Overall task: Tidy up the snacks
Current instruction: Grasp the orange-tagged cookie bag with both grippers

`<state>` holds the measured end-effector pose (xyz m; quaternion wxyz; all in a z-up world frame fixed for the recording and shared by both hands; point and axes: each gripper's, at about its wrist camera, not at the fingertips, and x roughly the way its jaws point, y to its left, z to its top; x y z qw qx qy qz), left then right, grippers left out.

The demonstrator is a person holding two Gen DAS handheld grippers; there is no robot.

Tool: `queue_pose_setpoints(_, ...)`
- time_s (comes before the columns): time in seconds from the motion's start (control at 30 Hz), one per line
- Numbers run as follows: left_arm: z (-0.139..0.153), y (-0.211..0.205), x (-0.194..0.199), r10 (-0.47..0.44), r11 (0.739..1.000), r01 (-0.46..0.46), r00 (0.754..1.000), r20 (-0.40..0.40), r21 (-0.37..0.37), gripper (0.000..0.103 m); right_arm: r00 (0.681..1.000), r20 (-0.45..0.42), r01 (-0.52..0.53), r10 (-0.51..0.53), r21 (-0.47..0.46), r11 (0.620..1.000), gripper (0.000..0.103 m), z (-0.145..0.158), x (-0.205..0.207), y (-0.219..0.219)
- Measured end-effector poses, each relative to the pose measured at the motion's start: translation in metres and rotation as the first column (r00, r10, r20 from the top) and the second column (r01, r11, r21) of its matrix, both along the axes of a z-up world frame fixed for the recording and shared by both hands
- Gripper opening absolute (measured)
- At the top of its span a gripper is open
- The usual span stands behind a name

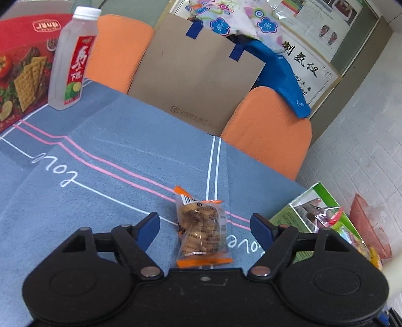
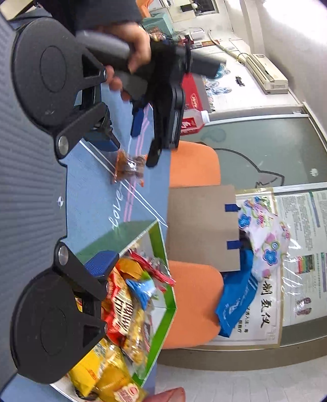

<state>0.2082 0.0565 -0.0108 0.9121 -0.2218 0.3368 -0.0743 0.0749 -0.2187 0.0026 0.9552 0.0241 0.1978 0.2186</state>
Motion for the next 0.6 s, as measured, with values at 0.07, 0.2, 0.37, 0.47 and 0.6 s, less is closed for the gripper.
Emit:
queue_pose_setpoints(0.07,-0.008,-0.003,0.009,-0.002,1.000,0.002,1.000,-0.018,0.002,0.103,1.000,-0.013,-0.003,0.003,-0.005,1.000,0.103,-0.002,-0.003,0.002)
queue_pose_setpoints(0.2,-0.019,-0.002,0.001,-0.093,0.995,0.091,0.994,-0.051,-0.039,0.059,0.999,-0.032,-0.009,0.009,-0.015,1.000,0.103,-0.006,-0.006,0.003)
queue_pose_setpoints(0.37,-0.022,-0.014,-0.051,-0.189,0.980,0.184,0.980,-0.056,-0.079,0.060,0.996,-0.073,-0.048,0.049,0.014,0.999,0.103,-0.015,-0.008,0.006)
queue_pose_setpoints(0.47,-0.024,-0.021,-0.083,-0.235,0.967,0.228,0.970,-0.053,-0.116,0.065,0.991,-0.109,-0.079,0.081,0.022,0.997,0.103,-0.024,-0.010,0.014)
queue_pose_setpoints(0.6,-0.024,-0.016,-0.109,-0.227,0.967,0.219,0.973,-0.045,-0.133,0.096,0.978,-0.158,-0.132,0.134,0.026,0.991,0.103,-0.035,-0.013,0.025)
